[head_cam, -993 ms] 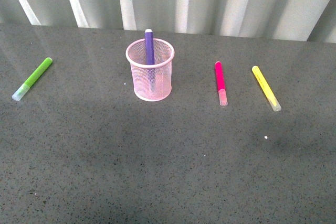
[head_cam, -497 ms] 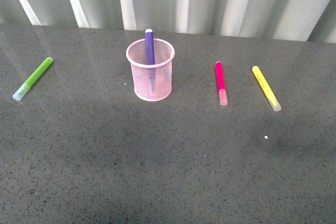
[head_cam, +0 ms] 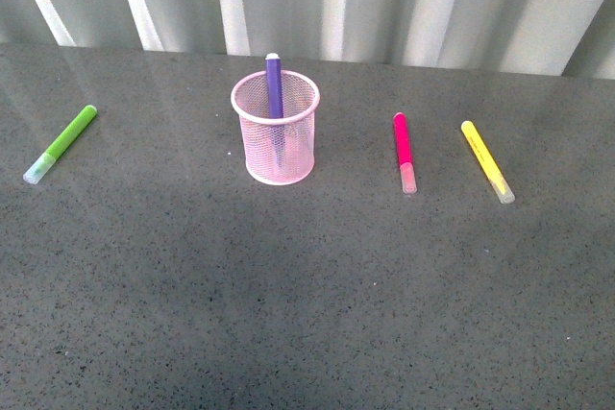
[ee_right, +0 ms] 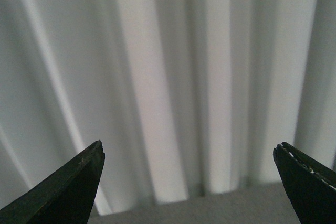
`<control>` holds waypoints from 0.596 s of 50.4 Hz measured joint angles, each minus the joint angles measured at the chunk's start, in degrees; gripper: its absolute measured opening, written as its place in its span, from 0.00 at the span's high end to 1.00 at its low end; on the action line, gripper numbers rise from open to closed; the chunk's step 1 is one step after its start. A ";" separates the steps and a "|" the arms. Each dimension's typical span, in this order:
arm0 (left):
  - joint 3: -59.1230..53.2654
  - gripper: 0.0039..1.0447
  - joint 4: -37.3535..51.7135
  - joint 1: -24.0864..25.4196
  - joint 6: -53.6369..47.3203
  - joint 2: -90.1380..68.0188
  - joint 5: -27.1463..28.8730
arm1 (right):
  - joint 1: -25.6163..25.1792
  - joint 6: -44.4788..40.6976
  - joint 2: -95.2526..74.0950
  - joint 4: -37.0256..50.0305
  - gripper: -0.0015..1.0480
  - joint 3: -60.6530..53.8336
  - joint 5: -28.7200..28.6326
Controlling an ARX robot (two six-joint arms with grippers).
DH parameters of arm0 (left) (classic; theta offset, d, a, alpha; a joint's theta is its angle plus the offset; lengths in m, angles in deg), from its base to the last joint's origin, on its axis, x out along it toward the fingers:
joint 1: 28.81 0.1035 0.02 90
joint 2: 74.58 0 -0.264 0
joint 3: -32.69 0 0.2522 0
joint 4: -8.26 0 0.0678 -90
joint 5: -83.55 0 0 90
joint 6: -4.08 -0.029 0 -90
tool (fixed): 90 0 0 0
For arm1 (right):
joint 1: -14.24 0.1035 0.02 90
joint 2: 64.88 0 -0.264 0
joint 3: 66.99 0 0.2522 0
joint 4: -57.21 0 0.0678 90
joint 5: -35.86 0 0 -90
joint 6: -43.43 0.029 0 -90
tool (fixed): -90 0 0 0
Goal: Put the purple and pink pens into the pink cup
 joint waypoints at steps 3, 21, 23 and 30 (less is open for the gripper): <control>0.00 0.06 0.00 0.00 0.00 0.00 0.00 | 1.99 -1.22 -12.94 -5.73 0.07 9.57 6.34; 0.00 0.06 0.00 0.00 0.00 0.00 0.02 | 18.49 -2.12 -48.76 -41.07 0.07 41.90 5.29; 0.00 0.06 0.00 0.00 0.00 0.00 0.00 | 20.04 -1.68 -50.99 -42.36 0.07 43.10 4.42; 0.00 0.06 0.00 0.00 0.00 0.00 0.02 | 24.39 0.07 -58.75 -43.60 0.07 46.03 3.78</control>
